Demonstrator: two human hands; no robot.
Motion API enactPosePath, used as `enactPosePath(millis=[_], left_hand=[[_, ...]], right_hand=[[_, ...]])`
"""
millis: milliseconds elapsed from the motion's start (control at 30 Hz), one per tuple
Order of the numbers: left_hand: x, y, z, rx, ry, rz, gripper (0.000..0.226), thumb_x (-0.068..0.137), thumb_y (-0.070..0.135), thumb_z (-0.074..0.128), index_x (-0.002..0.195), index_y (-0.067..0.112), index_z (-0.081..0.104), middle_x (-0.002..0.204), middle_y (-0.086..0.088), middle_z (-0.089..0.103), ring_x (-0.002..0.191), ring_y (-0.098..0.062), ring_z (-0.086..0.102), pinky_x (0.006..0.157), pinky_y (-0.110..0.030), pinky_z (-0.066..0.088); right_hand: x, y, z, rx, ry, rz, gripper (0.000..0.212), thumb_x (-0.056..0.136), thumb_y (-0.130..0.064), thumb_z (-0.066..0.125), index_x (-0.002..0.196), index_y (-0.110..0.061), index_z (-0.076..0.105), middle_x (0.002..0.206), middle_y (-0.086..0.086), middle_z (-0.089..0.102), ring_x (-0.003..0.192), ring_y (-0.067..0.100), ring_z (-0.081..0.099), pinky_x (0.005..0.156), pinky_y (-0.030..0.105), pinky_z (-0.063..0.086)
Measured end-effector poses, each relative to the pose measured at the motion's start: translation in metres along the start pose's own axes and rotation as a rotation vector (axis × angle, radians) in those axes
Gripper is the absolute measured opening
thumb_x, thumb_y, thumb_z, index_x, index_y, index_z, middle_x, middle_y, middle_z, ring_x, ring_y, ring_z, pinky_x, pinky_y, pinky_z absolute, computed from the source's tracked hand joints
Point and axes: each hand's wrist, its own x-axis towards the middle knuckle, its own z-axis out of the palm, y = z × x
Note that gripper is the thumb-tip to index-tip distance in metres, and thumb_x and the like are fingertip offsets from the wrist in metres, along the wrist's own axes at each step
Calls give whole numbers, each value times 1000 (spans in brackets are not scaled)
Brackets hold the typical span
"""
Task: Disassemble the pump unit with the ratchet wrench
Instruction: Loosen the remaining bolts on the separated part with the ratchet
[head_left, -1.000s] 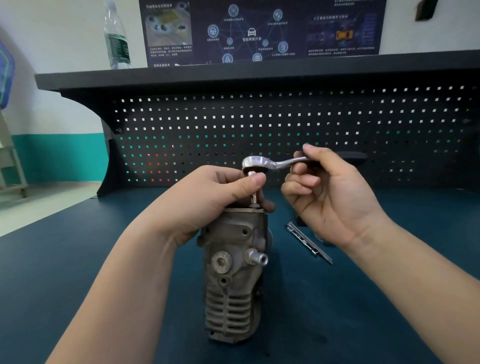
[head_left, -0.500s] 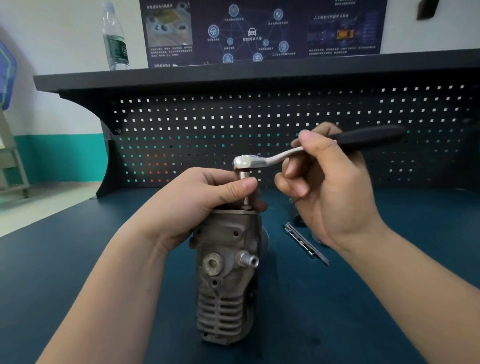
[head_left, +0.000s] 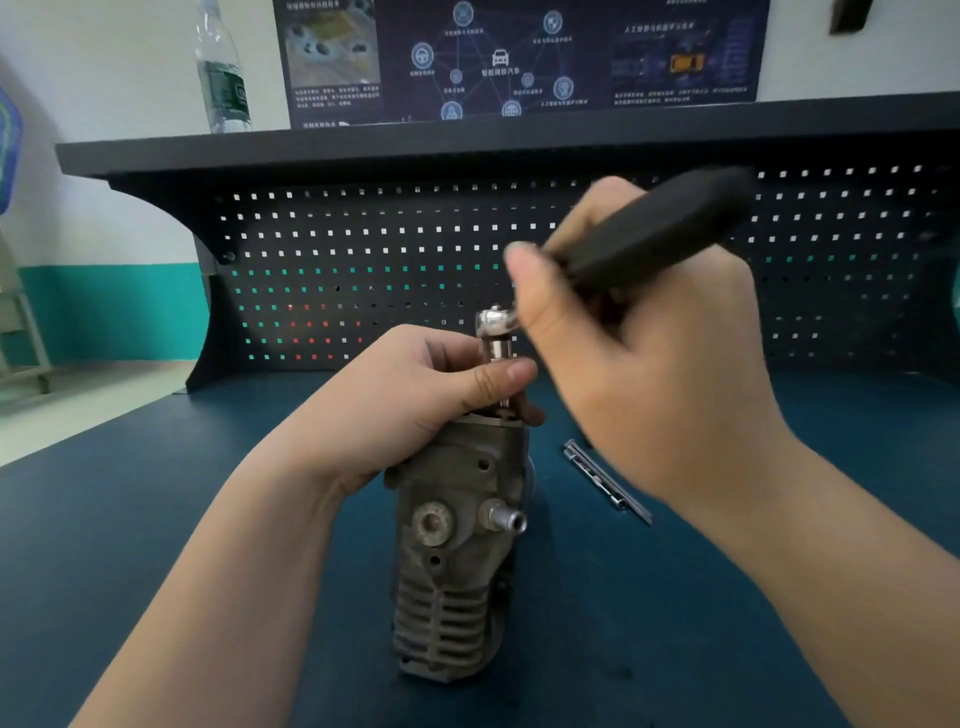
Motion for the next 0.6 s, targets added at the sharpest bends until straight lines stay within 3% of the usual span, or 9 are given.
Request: enactPosePath(millis=[100, 200, 333, 533, 600], left_hand=[[7, 7, -4, 48, -61, -4, 25, 75, 40, 69, 75, 16, 74, 78, -2, 76, 72, -6, 69, 66, -16, 50], [14, 13, -10, 72, -160, -8, 21, 82, 32, 63, 71, 17, 73, 78, -3, 75, 76, -7, 68, 74, -13, 46], [12, 6, -17, -79, -357, -34, 30, 92, 33, 56, 88, 10, 75, 94, -11, 75, 93, -21, 70, 85, -29, 54], [13, 1, -16, -152, -306, -38, 36, 89, 40, 51, 79, 15, 74, 81, -9, 73, 82, -23, 67, 79, -31, 53], [14, 0, -16, -147, -310, -38, 34, 88, 39, 53, 79, 15, 74, 81, -9, 73, 82, -23, 67, 79, -32, 54]], right_hand=[[0, 16, -2, 492, 18, 351, 25, 90, -18, 57, 70, -4, 51, 55, 5, 54, 49, 13, 50, 52, 23, 41], [-4, 28, 4, 791, 32, 489, 20, 87, -15, 56, 67, -13, 57, 58, 1, 55, 51, 18, 51, 50, 25, 42], [-6, 36, 10, 1171, -24, 662, 19, 85, -11, 57, 66, -15, 58, 61, 1, 56, 52, 13, 50, 50, 24, 41], [-8, 49, 17, 1545, -21, 1367, 12, 72, -13, 61, 65, -10, 52, 61, -1, 44, 42, 6, 40, 40, 16, 35], [-11, 51, 18, 1615, 3, 1496, 14, 74, -14, 61, 70, -12, 48, 60, -5, 43, 38, 3, 37, 35, 13, 31]])
